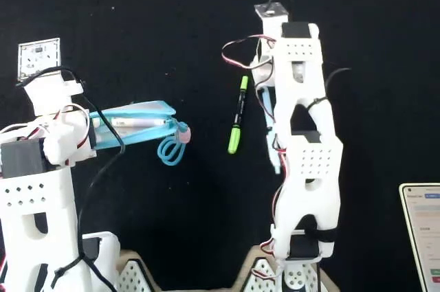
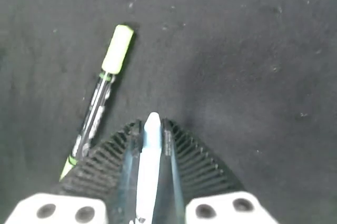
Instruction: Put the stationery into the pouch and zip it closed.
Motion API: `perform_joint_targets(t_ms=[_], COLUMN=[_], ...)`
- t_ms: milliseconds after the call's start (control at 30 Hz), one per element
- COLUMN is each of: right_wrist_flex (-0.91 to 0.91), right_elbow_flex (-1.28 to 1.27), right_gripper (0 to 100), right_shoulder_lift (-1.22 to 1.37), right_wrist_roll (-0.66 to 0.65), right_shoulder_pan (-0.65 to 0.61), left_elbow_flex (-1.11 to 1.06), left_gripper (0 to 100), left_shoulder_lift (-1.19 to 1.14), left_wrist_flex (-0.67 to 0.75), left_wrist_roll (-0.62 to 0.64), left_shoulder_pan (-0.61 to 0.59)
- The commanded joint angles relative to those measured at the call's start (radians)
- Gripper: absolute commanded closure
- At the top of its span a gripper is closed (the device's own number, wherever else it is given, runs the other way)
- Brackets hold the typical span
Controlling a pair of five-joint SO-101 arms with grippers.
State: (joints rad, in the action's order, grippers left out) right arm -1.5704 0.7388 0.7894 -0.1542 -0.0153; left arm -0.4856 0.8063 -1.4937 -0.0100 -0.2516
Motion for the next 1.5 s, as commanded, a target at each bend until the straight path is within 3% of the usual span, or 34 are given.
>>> perform_joint_targets(t_ms=[0, 300, 633, 933, 1033, 1467], right_wrist_flex=[-0.098, -0.196, -0.195, -0.189, -0.155, 0.129], right_elbow_flex=[0.088, 0.110, -0.320, -0.526, -0.536, -0.539], right_gripper=[98.8, 98.8, 98.8, 98.8, 98.8, 98.7], right_shoulder_lift=[-0.018, -0.151, -0.788, -1.317, -1.440, -1.662], right_wrist_roll=[-0.117, -0.175, -0.183, -0.170, -0.103, 0.077], right_shoulder_pan=[0.014, 0.008, -0.052, -0.288, -0.394, -0.657], left_elbow_flex=[-0.005, -0.005, -0.005, -0.005, -0.005, -0.005], left_gripper=[97, 97, 97, 97, 97, 97], left_shoulder_lift=[-0.012, -0.012, -0.012, -0.012, -0.012, -0.012], left_wrist_flex=[0.012, 0.012, 0.012, 0.012, 0.012, 0.012], left_wrist_roll=[0.002, 0.002, 0.002, 0.002, 0.002, 0.002], left_shoulder_pan=[-0.010, -0.010, -0.010, -0.010, -0.010, -0.010])
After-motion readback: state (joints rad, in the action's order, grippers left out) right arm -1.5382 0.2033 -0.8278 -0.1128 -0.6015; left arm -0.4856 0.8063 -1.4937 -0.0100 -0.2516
